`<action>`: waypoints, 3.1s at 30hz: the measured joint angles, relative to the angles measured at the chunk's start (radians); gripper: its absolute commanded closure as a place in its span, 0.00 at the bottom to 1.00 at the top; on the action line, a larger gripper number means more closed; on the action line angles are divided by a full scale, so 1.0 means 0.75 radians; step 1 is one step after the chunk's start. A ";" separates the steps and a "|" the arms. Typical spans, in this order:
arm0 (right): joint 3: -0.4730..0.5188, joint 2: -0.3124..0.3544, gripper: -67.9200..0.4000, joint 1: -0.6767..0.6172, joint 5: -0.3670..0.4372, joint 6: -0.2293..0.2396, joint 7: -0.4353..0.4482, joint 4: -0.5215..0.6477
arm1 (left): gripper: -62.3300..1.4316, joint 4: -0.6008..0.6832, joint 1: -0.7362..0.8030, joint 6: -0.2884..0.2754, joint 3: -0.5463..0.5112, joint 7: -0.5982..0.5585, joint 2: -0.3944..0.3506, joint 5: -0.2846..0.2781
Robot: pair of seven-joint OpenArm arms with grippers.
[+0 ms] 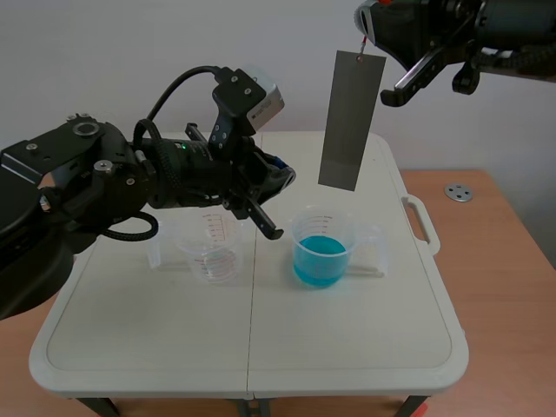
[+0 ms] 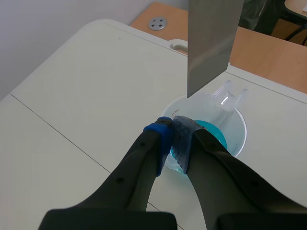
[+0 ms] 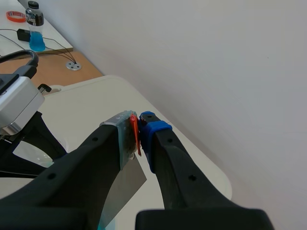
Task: Hold the metal plate by the orange handle, dip it into the blue solution, take it out and point at it, then put the plate back in the beaker on the left.
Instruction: 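Point at the plate with the left hand, then lower the plate into the blue solution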
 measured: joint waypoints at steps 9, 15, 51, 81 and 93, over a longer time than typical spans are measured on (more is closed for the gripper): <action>0.000 0.000 0.98 0.000 0.001 0.000 0.011 0.000 | 0.95 0.000 0.000 0.000 0.000 -0.001 0.000 0.000; 0.000 0.000 0.97 0.000 0.001 0.000 0.011 0.000 | 0.95 0.000 0.001 0.001 0.000 -0.003 -0.001 0.000; -0.099 -0.003 0.97 0.000 -0.006 -0.002 0.142 -0.243 | 0.95 0.410 1.471 0.193 -1.149 -0.293 -0.546 -0.050; -0.230 -0.005 0.98 0.000 -0.127 -0.003 0.352 -0.574 | 0.95 0.226 1.910 0.111 -0.919 -0.421 -0.141 0.100; -0.294 -0.007 0.98 0.008 -0.270 -0.004 0.550 -0.723 | 0.95 0.161 1.904 0.111 -0.869 -0.418 -0.141 0.100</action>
